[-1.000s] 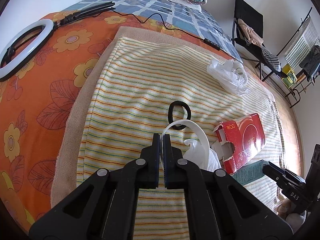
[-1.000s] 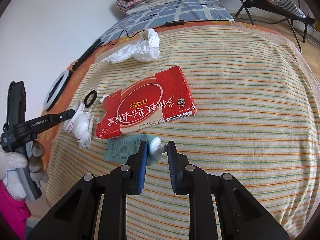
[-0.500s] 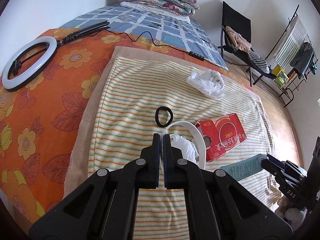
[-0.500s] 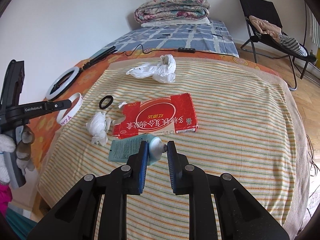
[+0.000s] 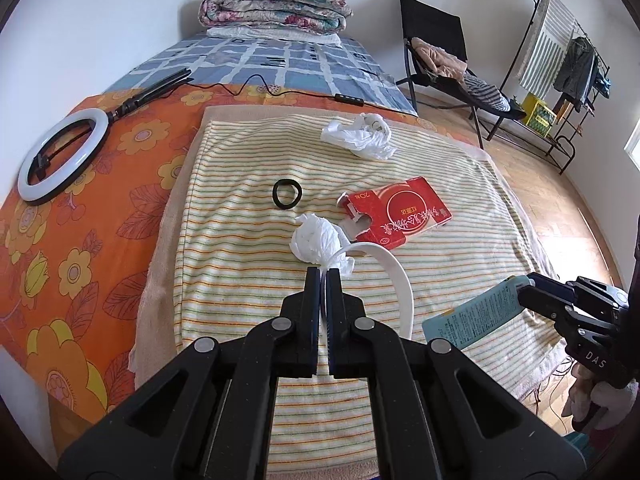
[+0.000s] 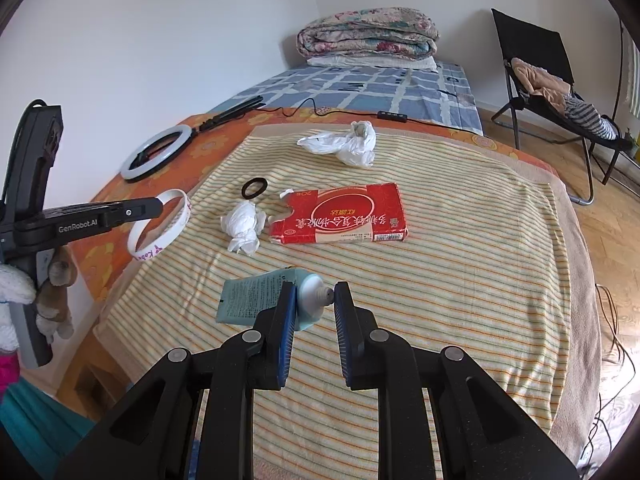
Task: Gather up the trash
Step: 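Carry the wrapping and blue tube to the blue basket and open both tools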
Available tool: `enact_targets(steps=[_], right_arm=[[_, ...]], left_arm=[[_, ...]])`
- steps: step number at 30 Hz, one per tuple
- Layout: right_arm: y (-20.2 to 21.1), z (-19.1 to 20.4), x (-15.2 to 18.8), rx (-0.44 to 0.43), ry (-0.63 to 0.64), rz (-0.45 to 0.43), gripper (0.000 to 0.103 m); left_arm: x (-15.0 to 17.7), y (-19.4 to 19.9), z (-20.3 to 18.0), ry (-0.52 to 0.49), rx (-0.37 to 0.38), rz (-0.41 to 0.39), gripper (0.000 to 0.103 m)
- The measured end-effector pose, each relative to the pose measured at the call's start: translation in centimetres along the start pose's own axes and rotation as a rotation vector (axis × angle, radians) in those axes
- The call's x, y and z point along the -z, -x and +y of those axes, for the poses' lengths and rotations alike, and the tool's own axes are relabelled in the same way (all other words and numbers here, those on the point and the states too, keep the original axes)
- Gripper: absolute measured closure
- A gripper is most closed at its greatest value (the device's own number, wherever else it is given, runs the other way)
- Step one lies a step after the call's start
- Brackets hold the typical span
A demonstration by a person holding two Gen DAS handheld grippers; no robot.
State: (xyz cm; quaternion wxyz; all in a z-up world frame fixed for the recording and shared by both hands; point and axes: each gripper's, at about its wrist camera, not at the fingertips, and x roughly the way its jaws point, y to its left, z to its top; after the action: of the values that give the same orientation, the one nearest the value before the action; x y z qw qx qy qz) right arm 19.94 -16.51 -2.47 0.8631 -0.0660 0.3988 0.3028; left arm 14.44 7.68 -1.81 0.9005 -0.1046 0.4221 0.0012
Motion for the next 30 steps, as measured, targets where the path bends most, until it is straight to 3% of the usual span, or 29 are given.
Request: enact_targets(steps=[13, 30], right_arm=[[4.4, 2.5, 5.4, -0.050, 0.034, 0.006, 0.086], [6.4, 5.6, 12.7, -0.065, 0.095, 0.081, 0.086]], left_arm=[[7.4, 4.6, -3.8, -0.096, 0.039, 0.002, 0.103], [15.8, 5.0, -4.4, -0.126, 0.054, 0.077, 0.103]])
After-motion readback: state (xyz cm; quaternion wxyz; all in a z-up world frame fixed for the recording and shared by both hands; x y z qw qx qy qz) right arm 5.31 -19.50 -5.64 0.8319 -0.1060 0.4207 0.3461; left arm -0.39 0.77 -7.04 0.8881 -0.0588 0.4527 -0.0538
